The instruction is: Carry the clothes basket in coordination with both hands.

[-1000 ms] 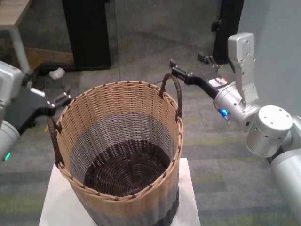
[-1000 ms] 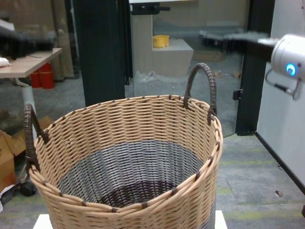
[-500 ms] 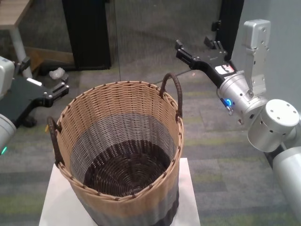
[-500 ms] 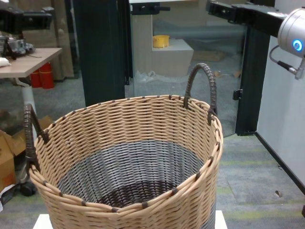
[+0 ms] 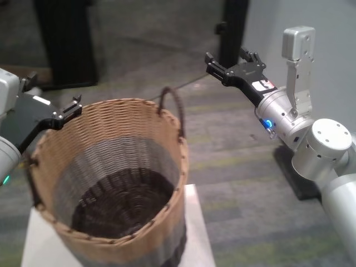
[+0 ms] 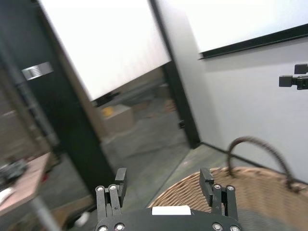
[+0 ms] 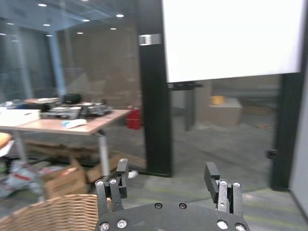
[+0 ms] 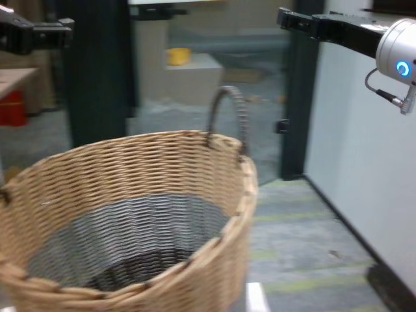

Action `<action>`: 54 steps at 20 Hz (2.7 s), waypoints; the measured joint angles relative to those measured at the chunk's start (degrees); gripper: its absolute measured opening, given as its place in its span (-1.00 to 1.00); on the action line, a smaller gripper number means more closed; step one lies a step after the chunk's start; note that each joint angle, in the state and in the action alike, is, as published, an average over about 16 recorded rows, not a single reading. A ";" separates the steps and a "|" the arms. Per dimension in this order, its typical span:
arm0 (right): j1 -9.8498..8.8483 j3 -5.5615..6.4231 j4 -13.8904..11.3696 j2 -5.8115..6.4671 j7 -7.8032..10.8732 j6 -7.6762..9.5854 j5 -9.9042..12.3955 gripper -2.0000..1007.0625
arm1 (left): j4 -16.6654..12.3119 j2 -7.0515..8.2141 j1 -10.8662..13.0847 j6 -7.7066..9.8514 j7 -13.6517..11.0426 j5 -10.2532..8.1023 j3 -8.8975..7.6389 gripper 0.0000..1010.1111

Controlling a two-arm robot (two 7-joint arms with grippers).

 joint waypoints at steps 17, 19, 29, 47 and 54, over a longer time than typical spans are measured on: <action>0.15 -0.26 0.53 0.11 0.24 0.18 -0.26 0.99 | 0.24 0.03 0.08 0.27 0.11 0.02 0.18 0.98; 0.16 -0.28 0.55 0.12 0.25 0.19 -0.27 0.99 | 0.25 0.03 0.08 0.28 0.11 0.02 0.19 0.98; 0.18 -0.31 0.61 0.15 0.27 0.21 -0.30 0.99 | 0.29 0.03 0.08 0.32 0.12 0.02 0.20 0.98; 0.18 -0.32 0.63 0.15 0.26 0.21 -0.31 0.99 | 0.30 0.03 0.08 0.33 0.12 0.02 0.21 0.98; 0.18 -0.32 0.63 0.15 0.26 0.21 -0.31 0.99 | 0.30 0.03 0.09 0.33 0.11 0.02 0.21 0.98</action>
